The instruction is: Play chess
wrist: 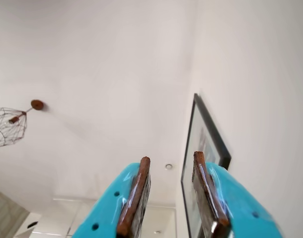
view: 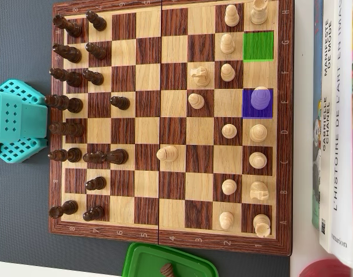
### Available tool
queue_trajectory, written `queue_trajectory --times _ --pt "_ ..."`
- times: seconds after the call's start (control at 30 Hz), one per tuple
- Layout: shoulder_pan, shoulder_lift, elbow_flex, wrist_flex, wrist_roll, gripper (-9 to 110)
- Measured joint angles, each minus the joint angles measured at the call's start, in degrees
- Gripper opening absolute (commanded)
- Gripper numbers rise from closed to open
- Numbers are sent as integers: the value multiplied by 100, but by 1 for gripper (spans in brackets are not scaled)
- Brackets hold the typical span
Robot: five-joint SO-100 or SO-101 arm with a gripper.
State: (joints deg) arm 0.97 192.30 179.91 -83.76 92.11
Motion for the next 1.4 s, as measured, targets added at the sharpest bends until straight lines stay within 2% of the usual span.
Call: queue_trajectory --times 0.5,0.83,1.2,1.4 --pt "-88 -105 0 3744 0 13" --pt "-536 -97 0 6425 0 13" --pt "-475 -123 0 8218 0 13" --pt "-475 -976 -105 8622 -53 13"
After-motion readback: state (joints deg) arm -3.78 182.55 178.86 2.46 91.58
